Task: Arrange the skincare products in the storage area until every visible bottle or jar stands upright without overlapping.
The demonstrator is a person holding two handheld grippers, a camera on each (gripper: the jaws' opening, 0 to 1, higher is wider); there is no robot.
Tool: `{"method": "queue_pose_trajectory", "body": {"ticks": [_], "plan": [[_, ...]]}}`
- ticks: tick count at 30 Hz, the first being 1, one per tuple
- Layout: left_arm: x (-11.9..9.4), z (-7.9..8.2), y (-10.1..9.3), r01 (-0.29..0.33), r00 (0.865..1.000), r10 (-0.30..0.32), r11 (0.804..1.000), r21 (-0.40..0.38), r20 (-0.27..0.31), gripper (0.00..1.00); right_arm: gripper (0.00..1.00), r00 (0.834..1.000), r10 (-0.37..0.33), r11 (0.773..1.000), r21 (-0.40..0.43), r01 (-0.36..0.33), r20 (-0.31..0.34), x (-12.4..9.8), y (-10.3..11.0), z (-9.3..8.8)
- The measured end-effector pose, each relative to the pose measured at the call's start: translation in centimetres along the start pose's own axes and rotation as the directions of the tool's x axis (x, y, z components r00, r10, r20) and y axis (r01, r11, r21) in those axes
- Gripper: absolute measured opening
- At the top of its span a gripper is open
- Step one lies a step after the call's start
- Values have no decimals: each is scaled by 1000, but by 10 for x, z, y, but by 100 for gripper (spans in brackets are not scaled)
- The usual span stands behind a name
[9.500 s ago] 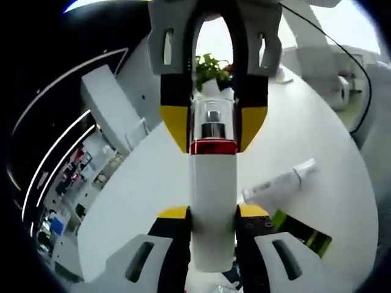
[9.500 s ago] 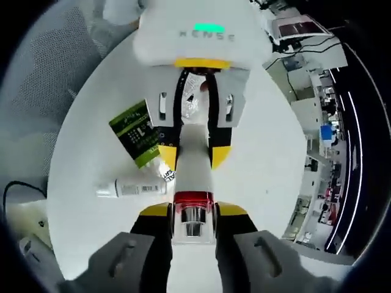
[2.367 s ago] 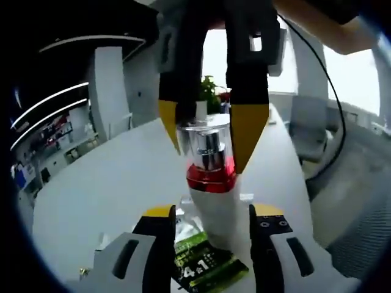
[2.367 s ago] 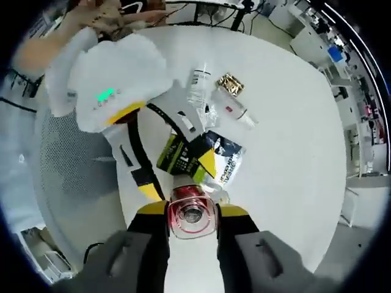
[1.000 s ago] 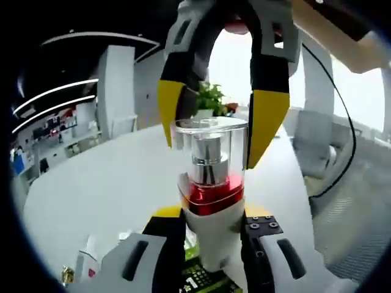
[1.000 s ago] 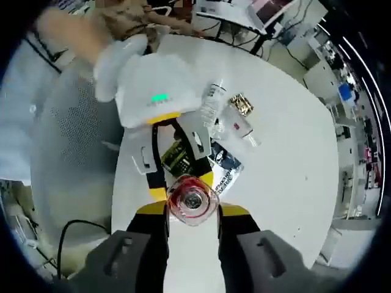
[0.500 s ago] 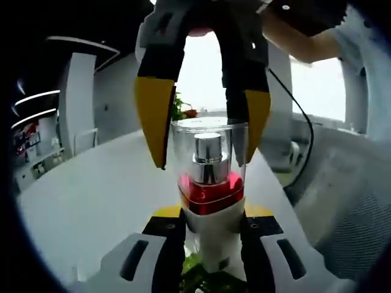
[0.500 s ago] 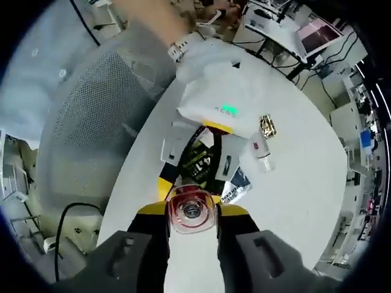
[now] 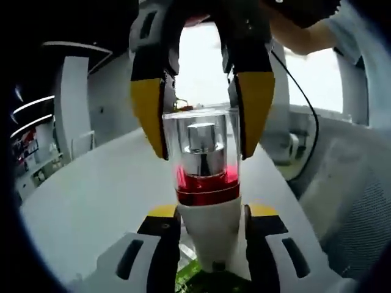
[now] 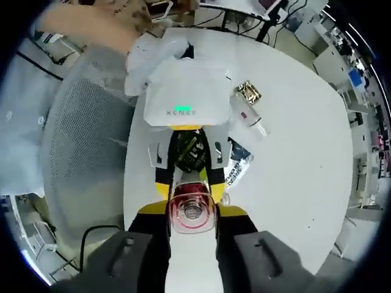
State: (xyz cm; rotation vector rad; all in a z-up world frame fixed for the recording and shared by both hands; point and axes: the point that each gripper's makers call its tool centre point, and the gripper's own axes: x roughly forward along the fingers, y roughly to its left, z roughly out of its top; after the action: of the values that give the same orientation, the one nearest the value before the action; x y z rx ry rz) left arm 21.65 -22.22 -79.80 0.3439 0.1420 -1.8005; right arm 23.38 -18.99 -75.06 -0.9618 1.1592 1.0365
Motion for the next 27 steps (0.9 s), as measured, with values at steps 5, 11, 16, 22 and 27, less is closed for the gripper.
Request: {"method": "queue_pose_trajectory", "body": {"ticks": [5,11,16,22,27], "plan": [[-2,1,2,4,1000,-4,1000,1,-17,29,27,1000,-1,999,32,1,24,1,-1,5],[3,3,8,-2,1000,3,1000,-28,8,28,27,1000,-7,999,46,6,16,1,2,-3],[12,7,10,28,999,-27,999,-25,29,28,27,1000,-9,998,61,9,6,1,1,-11],[21,9,14,44,998,-42,998,-34,44,28,28,1000,-6,997,82,8,-13,2,-8,-20],[22,9,13,58,997,-56,997,-41,52,28,28,1000,15,997,74,-14,-3,1,-8,-20]]}}
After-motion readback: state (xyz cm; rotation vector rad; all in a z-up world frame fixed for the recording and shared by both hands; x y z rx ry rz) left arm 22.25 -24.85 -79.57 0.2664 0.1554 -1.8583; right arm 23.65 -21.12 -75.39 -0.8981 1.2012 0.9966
